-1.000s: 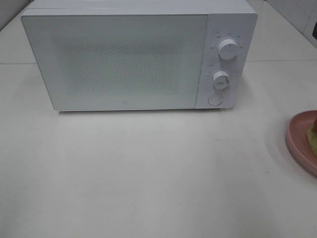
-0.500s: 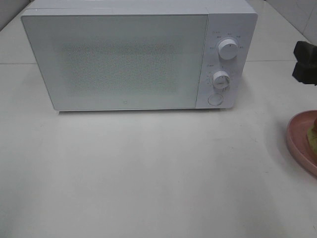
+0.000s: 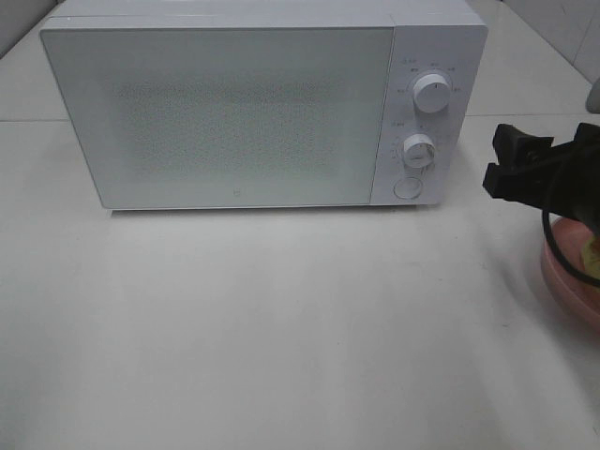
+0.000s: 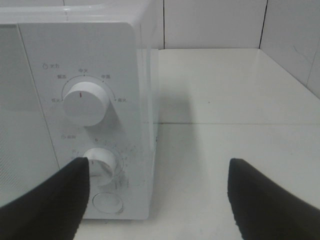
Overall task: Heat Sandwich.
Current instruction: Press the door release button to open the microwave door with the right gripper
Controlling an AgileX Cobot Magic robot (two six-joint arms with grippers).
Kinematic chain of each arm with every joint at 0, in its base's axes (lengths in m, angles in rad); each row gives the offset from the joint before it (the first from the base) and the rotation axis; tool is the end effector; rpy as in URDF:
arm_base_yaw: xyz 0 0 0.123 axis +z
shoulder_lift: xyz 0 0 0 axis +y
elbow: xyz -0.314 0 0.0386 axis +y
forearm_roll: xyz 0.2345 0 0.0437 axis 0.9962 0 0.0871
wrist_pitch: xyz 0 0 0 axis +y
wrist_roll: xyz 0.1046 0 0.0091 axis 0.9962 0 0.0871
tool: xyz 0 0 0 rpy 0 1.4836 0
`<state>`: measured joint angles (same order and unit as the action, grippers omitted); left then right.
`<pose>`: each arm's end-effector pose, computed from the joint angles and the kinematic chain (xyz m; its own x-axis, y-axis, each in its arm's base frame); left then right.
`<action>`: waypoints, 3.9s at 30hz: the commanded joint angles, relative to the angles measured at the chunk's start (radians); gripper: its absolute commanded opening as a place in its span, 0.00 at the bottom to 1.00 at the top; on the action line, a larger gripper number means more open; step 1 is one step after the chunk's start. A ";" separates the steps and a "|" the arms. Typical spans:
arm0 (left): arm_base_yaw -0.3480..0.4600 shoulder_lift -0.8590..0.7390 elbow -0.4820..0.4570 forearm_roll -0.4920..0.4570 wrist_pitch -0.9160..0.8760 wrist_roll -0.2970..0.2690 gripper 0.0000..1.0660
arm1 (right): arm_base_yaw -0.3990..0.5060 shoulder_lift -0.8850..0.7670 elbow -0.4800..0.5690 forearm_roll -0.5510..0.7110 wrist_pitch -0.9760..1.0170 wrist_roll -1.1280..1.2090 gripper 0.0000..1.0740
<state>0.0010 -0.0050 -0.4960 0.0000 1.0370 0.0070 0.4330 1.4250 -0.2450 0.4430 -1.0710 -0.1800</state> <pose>-0.0349 0.0000 0.2654 -0.4339 0.0066 -0.9009 0.0020 1.0000 0.0063 0.2157 0.0562 0.2327 -0.0616 0.0160 -0.9980 -0.0454 0.9988 0.0188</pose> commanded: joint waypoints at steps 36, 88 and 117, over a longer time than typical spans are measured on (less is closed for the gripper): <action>0.003 -0.025 0.003 0.000 -0.006 -0.001 0.99 | 0.302 0.243 0.003 0.251 -0.206 0.781 0.70; 0.003 -0.025 0.003 0.000 -0.006 -0.001 0.99 | 0.097 0.476 -0.243 -0.007 -0.007 1.693 0.00; 0.003 -0.025 0.003 0.000 -0.006 -0.001 0.99 | -0.042 0.651 -0.534 -0.136 0.211 1.680 0.00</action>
<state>0.0010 -0.0050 -0.4960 0.0000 1.0370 0.0070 0.3960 2.0760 -0.7570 0.3040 -0.8440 1.5170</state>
